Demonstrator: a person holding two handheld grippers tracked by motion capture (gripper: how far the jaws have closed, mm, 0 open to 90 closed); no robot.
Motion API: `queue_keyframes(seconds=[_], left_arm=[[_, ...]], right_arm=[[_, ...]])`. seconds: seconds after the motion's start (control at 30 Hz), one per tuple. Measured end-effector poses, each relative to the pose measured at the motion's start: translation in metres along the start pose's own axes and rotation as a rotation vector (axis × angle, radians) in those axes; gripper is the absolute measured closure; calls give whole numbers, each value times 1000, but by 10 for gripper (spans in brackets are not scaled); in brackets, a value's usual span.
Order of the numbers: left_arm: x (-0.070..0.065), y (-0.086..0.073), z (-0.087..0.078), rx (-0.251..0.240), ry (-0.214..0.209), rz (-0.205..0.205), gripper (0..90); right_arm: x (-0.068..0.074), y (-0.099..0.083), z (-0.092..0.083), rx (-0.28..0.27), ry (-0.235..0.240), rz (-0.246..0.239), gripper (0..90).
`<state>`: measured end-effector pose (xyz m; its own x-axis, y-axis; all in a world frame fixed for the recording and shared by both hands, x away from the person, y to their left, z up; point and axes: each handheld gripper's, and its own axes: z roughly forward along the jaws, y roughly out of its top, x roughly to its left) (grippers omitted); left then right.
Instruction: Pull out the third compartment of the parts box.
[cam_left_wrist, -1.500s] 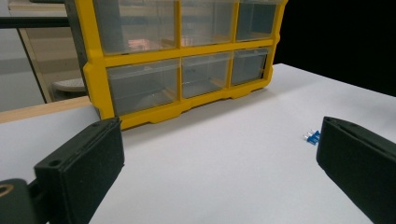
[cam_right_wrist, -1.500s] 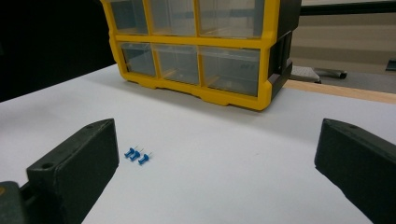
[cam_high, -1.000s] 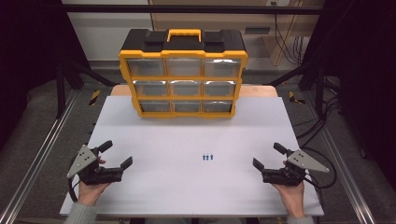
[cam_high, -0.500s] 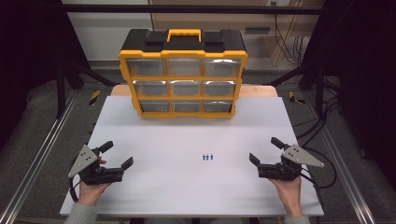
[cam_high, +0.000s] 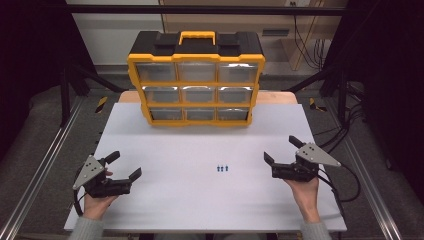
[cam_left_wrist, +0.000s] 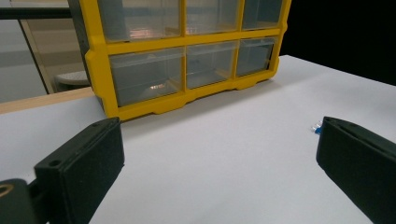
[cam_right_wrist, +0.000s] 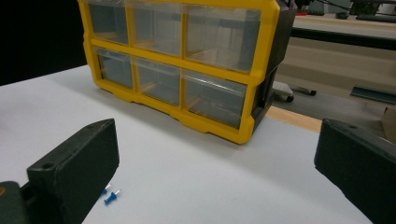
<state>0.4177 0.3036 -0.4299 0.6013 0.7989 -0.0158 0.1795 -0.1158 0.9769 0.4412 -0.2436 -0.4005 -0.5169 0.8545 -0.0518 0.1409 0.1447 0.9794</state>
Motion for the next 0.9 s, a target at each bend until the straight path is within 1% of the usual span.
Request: queue_keyframes(seconds=[0.1,0.13,0.3,0.33,0.37,0.4,0.43,0.47,0.5,0.53,0.57,0.6,0.63,0.67,0.7,0.73,0.77,0.8,0.83,0.87,0.9], left_arm=[[0,0,0,1,1,0,5],[0,0,0,0,0,0,5],[0,0,0,0,1,1,5],[0,0,0,0,1,2,6],[0,0,0,0,1,2,6],[0,0,0,2,3,5,6],[0,0,0,2,3,5,6],[0,0,1,3,3,5,6],[0,0,1,3,3,5,6],[0,0,1,3,2,5,6],[0,0,1,4,2,6,6],[0,0,1,4,2,6,6],[0,0,1,3,2,5,6],[0,0,1,3,2,6,6],[0,0,1,2,1,5,6],[0,0,1,2,1,5,6],[0,0,1,4,2,6,6],[1,0,0,4,2,5,6],[1,0,0,4,2,5,6],[1,0,0,3,3,6,6],[1,0,0,3,3,6,6]], right_arm=[[0,4,3,7,-9,-13,7],[-1,7,6,11,-13,-22,8],[-2,16,10,4,-22,-39,12],[-2,20,13,3,-25,-51,12],[-2,20,13,3,-25,-51,12],[-2,24,15,8,-33,-65,12],[-2,24,15,8,-33,-65,12],[-2,27,18,10,-37,-81,12],[-2,27,18,10,-37,-81,12],[-1,31,21,14,-43,-101,12],[-1,31,21,14,-43,-101,12],[0,34,25,21,-49,-120,12],[0,34,25,21,-49,-120,12],[1,38,28,27,-51,-138,12],[1,38,28,27,-51,-138,12],[2,43,32,34,-58,-161,12],[2,43,32,34,-58,-161,12],[3,48,36,40,-64,-184,12],[3,48,36,40,-64,-184,12],[4,52,38,45,-71,-208,12],[4,52,38,45,-71,-208,12]])
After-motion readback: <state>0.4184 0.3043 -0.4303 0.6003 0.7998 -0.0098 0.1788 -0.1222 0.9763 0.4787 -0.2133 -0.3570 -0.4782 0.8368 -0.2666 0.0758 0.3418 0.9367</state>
